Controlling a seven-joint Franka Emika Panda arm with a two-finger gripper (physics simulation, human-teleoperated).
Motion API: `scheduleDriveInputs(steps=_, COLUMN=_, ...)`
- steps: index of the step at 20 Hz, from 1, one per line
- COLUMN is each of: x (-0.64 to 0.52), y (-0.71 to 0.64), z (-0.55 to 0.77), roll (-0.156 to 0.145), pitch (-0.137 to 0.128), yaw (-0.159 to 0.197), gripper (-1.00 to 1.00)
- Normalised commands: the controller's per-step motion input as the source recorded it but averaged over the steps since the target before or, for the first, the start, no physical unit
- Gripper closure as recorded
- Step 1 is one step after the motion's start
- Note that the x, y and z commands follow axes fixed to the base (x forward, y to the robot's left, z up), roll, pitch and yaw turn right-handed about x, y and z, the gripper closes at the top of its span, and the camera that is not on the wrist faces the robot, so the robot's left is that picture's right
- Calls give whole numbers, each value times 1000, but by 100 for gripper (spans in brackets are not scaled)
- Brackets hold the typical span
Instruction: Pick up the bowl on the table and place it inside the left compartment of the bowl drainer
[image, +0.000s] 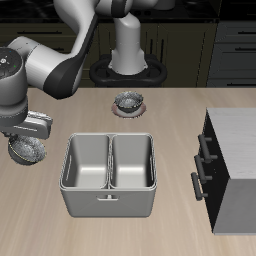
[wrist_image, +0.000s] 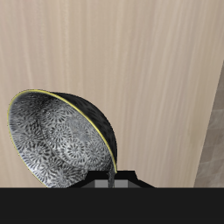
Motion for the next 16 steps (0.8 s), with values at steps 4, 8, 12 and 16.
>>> scheduleDriveInputs(steps=4, x=-198, y=123, z=352, roll=4, pitch=-49, yaw=-15, gripper=100)
scheduleDriveInputs(steps=8, x=-178, y=92, z=298, roll=-29, pitch=-29, yaw=-10, gripper=100)
scheduleDriveInputs(steps=12, x=-165, y=142, z=209, roll=-13, pitch=-18, yaw=-3, gripper=100)
scheduleDriveInputs(steps=16, x=-162, y=95, z=218, roll=-17, pitch=-26, yaw=-9, gripper=100)
